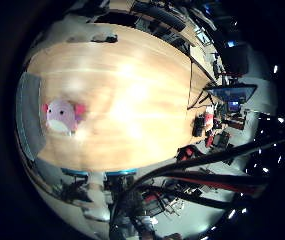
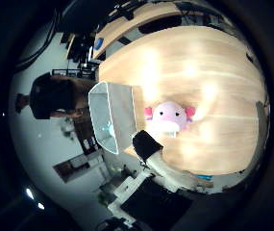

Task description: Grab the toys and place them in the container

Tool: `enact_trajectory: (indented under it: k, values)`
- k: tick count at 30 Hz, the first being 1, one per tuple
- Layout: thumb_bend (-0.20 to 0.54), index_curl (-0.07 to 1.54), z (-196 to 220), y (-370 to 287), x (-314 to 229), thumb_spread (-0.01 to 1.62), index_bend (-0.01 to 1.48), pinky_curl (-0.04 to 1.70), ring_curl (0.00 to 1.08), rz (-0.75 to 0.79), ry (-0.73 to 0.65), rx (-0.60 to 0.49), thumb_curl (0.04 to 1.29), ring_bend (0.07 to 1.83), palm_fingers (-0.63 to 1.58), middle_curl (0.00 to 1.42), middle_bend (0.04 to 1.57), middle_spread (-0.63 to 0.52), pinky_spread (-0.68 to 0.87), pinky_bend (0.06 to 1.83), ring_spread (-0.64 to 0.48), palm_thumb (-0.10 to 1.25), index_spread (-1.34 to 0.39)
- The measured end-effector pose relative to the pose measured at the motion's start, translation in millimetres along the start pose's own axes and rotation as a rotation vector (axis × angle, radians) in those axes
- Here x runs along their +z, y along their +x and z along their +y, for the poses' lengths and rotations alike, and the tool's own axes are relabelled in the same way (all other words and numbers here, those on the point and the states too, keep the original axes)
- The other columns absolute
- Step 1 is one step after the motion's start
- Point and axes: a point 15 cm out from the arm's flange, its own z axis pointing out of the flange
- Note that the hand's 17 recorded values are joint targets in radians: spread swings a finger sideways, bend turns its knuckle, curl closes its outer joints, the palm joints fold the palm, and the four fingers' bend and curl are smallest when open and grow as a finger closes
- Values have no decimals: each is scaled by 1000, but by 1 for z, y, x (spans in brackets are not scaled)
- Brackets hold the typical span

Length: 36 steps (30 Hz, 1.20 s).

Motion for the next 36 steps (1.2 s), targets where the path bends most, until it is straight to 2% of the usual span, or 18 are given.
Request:
enact_trajectory:
  k: [10,18,23,36]
  values:
    - [-30,302,2,-1,-1,928,169,43,217,-2,-3,0,290,894,286,383,365,-109,361,1205,-53,281,-427]
    - [-26,282,3,-20,5,947,135,47,215,2,-18,-39,291,868,170,381,349,-75,351,1276,-23,296,-405]
    - [-27,267,9,-36,43,963,137,49,215,-6,-92,-65,290,855,115,380,348,-47,346,1300,13,307,-392]
    - [-28,254,0,-55,113,980,147,47,225,8,-67,-91,287,864,87,380,358,-28,340,1327,41,314,-391]
